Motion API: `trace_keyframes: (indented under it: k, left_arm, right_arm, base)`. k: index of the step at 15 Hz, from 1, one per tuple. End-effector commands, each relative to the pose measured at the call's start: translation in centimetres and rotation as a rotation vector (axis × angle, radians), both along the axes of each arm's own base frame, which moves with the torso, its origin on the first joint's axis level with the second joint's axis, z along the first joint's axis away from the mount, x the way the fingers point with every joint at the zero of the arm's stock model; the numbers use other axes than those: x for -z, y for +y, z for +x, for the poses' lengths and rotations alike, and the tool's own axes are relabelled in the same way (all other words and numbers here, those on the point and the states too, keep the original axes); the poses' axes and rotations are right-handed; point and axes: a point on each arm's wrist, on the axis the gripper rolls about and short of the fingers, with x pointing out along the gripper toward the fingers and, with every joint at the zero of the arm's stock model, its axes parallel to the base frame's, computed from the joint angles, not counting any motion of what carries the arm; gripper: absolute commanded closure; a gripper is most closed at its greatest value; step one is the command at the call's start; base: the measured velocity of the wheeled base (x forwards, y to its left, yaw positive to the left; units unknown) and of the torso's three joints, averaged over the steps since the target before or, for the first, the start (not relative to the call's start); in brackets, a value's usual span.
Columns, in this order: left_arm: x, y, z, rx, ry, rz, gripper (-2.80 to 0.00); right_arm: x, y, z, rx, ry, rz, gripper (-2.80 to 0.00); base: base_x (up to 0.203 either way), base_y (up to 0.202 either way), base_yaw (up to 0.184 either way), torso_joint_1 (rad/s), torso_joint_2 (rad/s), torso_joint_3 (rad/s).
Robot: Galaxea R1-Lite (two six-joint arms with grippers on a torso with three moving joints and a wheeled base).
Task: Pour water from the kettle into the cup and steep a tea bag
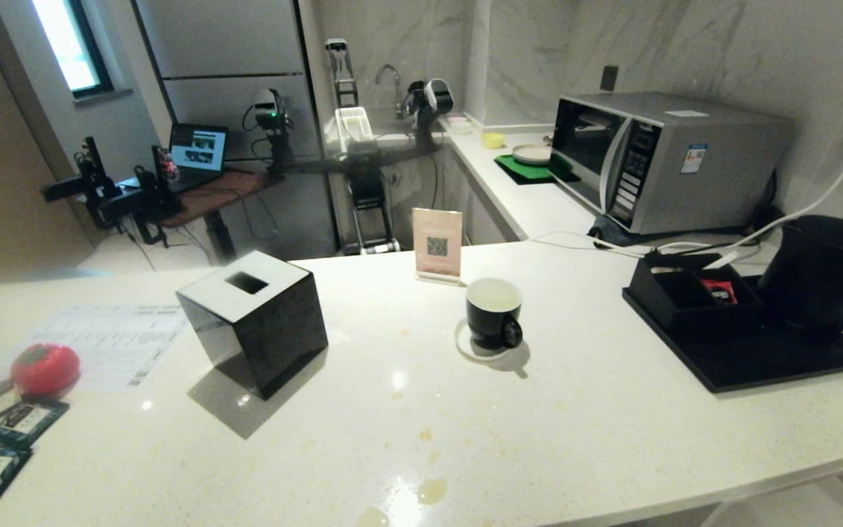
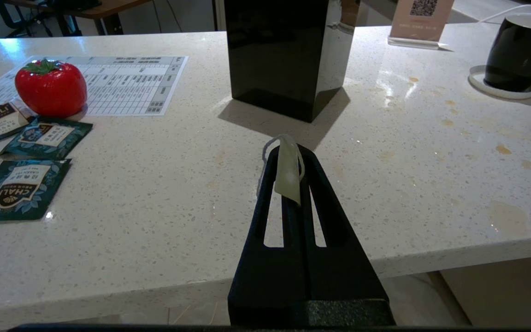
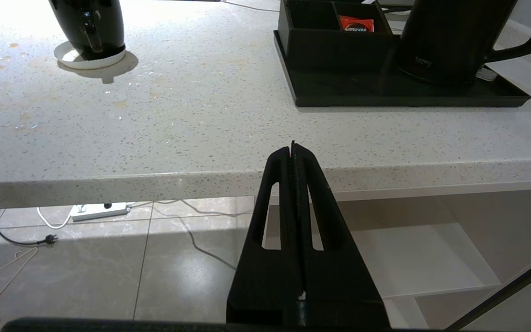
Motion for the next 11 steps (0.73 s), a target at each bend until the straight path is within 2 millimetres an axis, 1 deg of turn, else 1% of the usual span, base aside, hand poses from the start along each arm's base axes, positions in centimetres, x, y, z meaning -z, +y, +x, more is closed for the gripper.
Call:
trace_keyframes:
  k: [1, 11]
  left_arm:
    - [-0.01, 0.0, 0.01, 0.0, 0.001, -0.001, 0.0]
    - [0.0, 0.0, 0.0, 0.0, -0.001, -0.001, 0.0]
  right_arm:
    - [0.0, 0.0, 0.0, 0.0, 0.0, -0.002, 0.0]
    - [0.0, 0.0, 0.0, -0.002, 0.0, -0.003, 0.0]
  base:
    - [0.0, 0.0, 0.0, 0.0, 0.0, 0.0]
    - [0.0, 0.0, 0.0, 0.0, 0.0, 0.0]
